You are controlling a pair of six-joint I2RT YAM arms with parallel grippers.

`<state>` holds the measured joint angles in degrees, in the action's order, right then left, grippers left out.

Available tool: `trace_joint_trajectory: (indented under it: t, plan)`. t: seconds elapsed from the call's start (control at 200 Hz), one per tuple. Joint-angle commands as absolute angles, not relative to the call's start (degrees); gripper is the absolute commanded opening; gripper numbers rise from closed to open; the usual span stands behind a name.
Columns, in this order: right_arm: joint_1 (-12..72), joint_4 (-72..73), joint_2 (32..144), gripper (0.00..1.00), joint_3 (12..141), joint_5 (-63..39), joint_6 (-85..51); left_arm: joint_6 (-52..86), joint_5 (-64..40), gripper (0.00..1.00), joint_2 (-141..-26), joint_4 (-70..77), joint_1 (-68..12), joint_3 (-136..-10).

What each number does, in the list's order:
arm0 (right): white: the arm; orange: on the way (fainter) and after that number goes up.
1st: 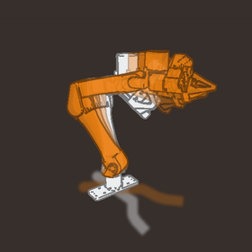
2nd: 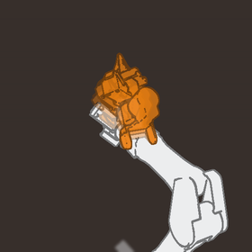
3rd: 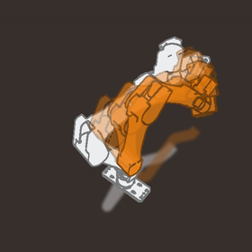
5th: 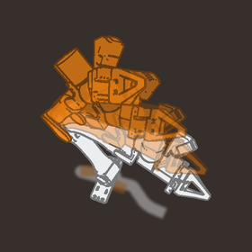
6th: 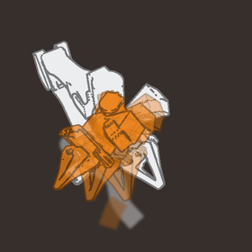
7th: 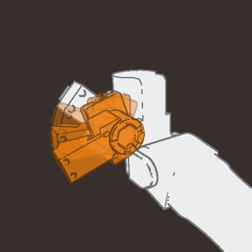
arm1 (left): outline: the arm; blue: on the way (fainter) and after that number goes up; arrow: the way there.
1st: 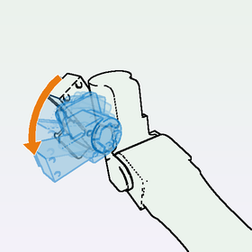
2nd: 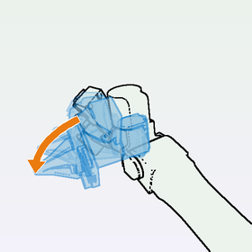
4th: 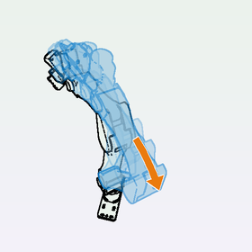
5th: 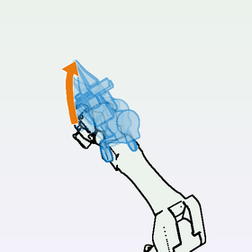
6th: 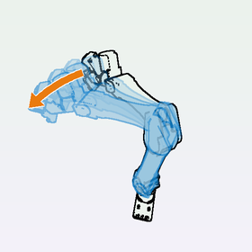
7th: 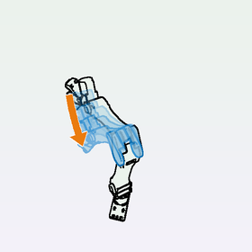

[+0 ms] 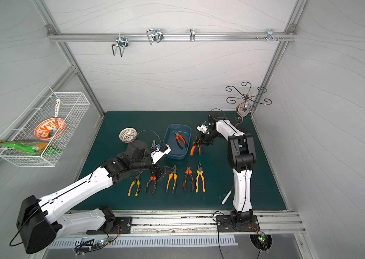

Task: Take the pliers out of the storage box
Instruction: Place the pliers at the center of the board.

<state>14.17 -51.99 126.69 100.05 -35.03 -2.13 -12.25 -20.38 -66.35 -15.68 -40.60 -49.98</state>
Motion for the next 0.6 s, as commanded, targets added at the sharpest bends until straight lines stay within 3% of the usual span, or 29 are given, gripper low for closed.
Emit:
trace_joint_trajectory:
  t: [0.0, 0.085, 0.365, 0.595]
  plan:
    - [14.6, -56.3, 129.5, 0.08, 102.9, -35.4, -0.7, -13.1, -21.1, 1.0, -65.3, -14.3, -40.3, -49.6]
    - [14.6, -56.3, 130.9, 0.16, 103.5, -34.0, -1.0, -12.9, -20.9, 1.0, -65.4, -14.2, -40.3, -49.6]
    - [14.5, -48.7, 124.4, 0.6, 96.1, -26.8, -7.3, -11.5, -18.1, 1.0, -65.2, -13.2, -39.8, -49.4]
    - [14.7, -39.7, 119.4, 0.63, 87.3, -25.4, -14.3, -8.0, -15.1, 1.0, -66.3, -13.2, -38.4, -50.5]
